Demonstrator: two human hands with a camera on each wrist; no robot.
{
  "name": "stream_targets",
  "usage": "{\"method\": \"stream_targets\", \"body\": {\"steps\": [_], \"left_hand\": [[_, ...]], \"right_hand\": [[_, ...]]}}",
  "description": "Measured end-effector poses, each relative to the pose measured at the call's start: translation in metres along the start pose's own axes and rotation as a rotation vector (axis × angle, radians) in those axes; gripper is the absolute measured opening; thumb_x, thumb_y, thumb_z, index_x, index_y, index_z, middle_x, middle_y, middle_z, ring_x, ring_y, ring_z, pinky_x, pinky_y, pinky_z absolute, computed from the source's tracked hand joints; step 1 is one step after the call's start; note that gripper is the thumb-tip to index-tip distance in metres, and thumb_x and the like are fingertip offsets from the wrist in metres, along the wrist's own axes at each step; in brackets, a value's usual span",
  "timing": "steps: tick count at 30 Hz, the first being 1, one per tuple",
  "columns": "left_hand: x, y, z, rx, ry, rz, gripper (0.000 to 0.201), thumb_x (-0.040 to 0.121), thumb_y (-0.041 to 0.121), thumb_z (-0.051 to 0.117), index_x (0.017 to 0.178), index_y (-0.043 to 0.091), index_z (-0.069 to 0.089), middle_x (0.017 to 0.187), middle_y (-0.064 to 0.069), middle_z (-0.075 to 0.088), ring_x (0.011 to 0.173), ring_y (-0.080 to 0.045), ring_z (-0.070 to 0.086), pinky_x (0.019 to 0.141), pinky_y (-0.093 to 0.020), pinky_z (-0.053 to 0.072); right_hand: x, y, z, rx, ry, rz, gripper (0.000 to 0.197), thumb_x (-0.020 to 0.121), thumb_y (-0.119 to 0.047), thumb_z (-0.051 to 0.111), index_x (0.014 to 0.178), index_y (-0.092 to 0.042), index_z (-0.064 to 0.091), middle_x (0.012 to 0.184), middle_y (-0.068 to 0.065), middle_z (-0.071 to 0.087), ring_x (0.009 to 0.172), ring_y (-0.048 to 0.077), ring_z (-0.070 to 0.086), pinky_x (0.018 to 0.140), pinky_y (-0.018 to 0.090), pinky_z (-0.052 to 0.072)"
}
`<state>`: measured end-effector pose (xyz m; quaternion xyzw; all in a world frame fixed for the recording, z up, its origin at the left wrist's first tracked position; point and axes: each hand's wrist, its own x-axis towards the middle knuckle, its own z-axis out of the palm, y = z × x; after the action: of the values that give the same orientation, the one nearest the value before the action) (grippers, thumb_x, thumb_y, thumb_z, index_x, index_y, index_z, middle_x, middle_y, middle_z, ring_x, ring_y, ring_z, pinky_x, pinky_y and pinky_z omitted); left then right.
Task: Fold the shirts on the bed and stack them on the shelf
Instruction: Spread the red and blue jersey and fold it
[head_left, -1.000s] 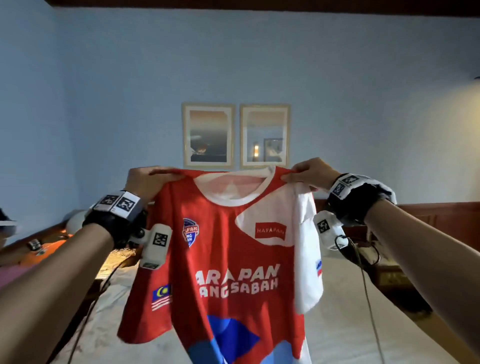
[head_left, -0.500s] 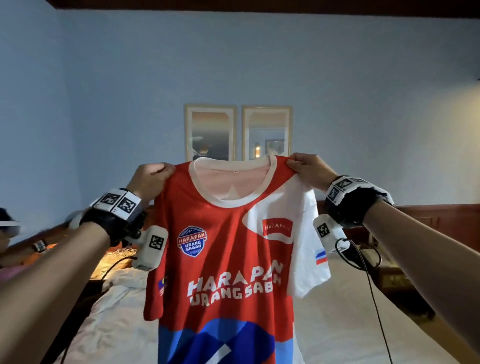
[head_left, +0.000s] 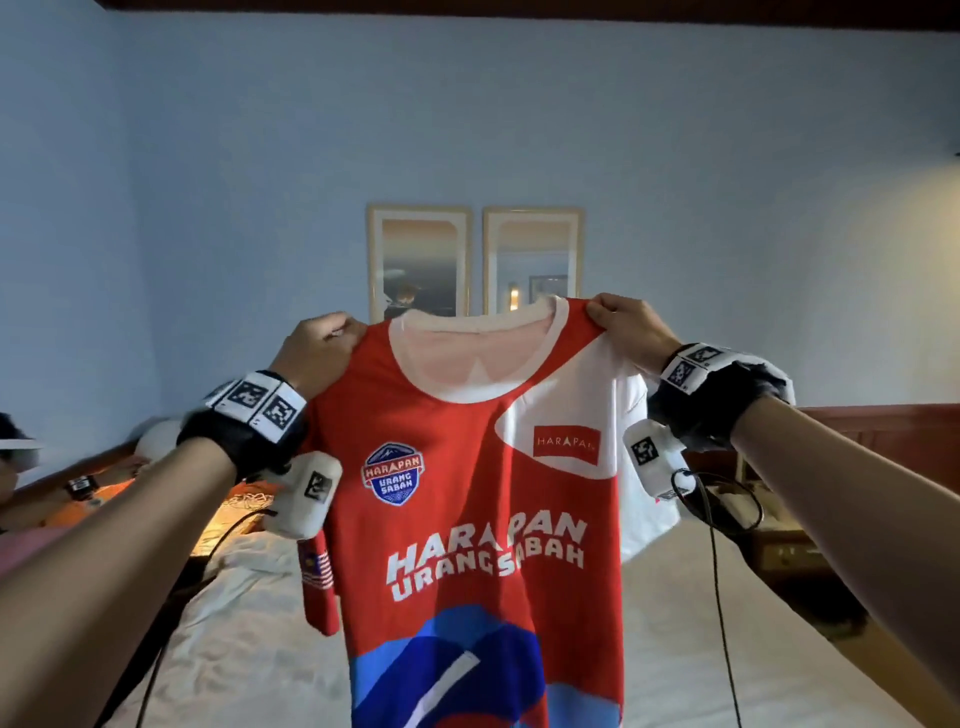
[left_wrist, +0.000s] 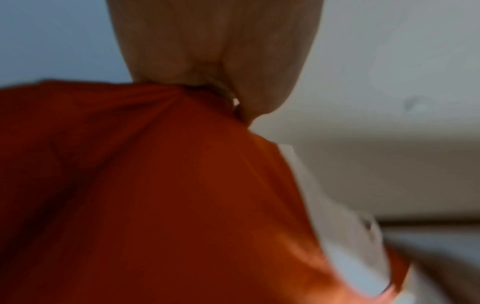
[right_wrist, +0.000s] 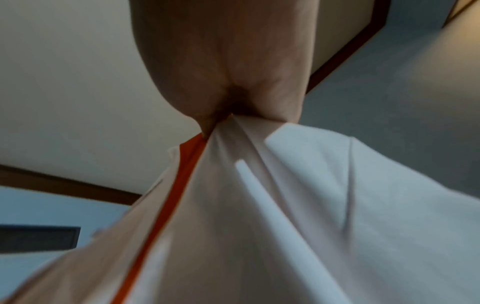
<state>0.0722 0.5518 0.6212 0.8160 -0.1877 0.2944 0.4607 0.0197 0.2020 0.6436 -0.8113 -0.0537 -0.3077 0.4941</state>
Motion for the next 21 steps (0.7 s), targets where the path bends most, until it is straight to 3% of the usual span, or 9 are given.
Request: {"method": "stream_targets", "body": {"steps": [3,5,6,8,10,11,14,18,21], "left_hand": [[-0.002,0.000,-0.003,0.131,-0.044,0.043,0.032,0.094,0.030,0.056,0.069,0.012,0.064,0.072,-0.006,0.064,0.075,-0.022,0.056,0.070,-0.031,0.042],[-0.002,0.002,-0.005,0.117,-0.079,0.066,0.028,0.095,0.020,0.048,0.086,0.003,0.068,0.088,-0.024,0.065,0.084,-0.034,0.059,0.077,-0.034,0.041],[-0.002,0.002,-0.006,0.086,-0.094,0.068,0.024,0.094,0.010,0.046,0.083,-0.003,0.063,0.084,-0.029,0.061,0.081,-0.037,0.055,0.072,-0.033,0.039],[-0.001,0.002,-0.003,0.055,-0.143,0.004,0.021,0.092,0.002,0.046,0.078,-0.003,0.060,0.079,-0.025,0.060,0.080,-0.031,0.056,0.068,-0.034,0.039],[0.004,-0.005,0.002,0.108,-0.168,-0.041,0.030,0.089,0.021,0.047,0.086,-0.002,0.066,0.089,-0.023,0.066,0.086,-0.033,0.062,0.076,-0.038,0.044],[0.004,-0.009,0.002,0.089,-0.175,-0.095,0.030,0.088,0.028,0.051,0.084,0.003,0.068,0.084,-0.016,0.067,0.081,-0.030,0.060,0.072,-0.037,0.045],[-0.004,-0.022,0.009,-0.058,-0.109,-0.071,0.026,0.096,0.023,0.055,0.071,0.018,0.060,0.059,0.009,0.053,0.061,-0.015,0.044,0.055,-0.027,0.034],[-0.044,-0.048,0.034,0.007,-0.192,-0.006,0.023,0.099,0.016,0.052,0.077,0.019,0.057,0.070,0.003,0.053,0.066,-0.008,0.042,0.065,-0.019,0.036],[-0.091,-0.084,0.051,0.025,-0.224,-0.040,0.016,0.099,0.011,0.051,0.086,0.014,0.058,0.076,0.002,0.054,0.063,0.004,0.043,0.066,-0.009,0.034]], "right_hand": [[-0.002,0.001,-0.006,-0.089,-0.043,0.057,0.022,0.095,-0.028,0.059,0.084,-0.013,0.070,0.078,0.003,0.063,0.066,0.014,0.057,0.068,0.026,0.049],[-0.004,0.000,-0.008,-0.145,-0.058,0.061,0.026,0.091,-0.033,0.064,0.083,-0.010,0.072,0.075,0.002,0.065,0.065,0.013,0.059,0.067,0.024,0.051],[-0.004,0.001,-0.008,-0.145,-0.056,0.058,0.027,0.091,-0.034,0.065,0.076,-0.012,0.070,0.071,0.001,0.064,0.061,0.012,0.057,0.064,0.023,0.050],[-0.004,0.003,-0.009,-0.151,-0.044,0.038,0.032,0.091,-0.034,0.064,0.064,-0.018,0.063,0.062,-0.003,0.058,0.052,0.009,0.053,0.054,0.020,0.046],[-0.003,0.007,-0.010,-0.220,-0.089,0.035,0.036,0.093,-0.034,0.062,0.061,-0.019,0.058,0.061,-0.002,0.054,0.052,0.010,0.049,0.053,0.022,0.041],[-0.004,0.010,-0.012,-0.269,-0.113,0.039,0.036,0.094,-0.034,0.060,0.061,-0.019,0.057,0.063,-0.002,0.053,0.055,0.011,0.048,0.054,0.022,0.039],[-0.004,0.025,-0.017,-0.363,-0.078,0.023,0.039,0.094,-0.038,0.059,0.061,-0.018,0.056,0.064,0.000,0.051,0.059,0.013,0.045,0.057,0.025,0.036],[-0.018,0.050,-0.004,-0.535,-0.209,0.023,0.041,0.092,-0.033,0.063,0.056,-0.015,0.055,0.059,0.004,0.049,0.061,0.016,0.042,0.059,0.028,0.032],[-0.038,0.079,0.009,-0.463,-0.159,0.097,0.047,0.088,-0.032,0.069,0.047,-0.018,0.050,0.045,-0.007,0.044,0.045,0.007,0.039,0.052,0.027,0.032]]}}
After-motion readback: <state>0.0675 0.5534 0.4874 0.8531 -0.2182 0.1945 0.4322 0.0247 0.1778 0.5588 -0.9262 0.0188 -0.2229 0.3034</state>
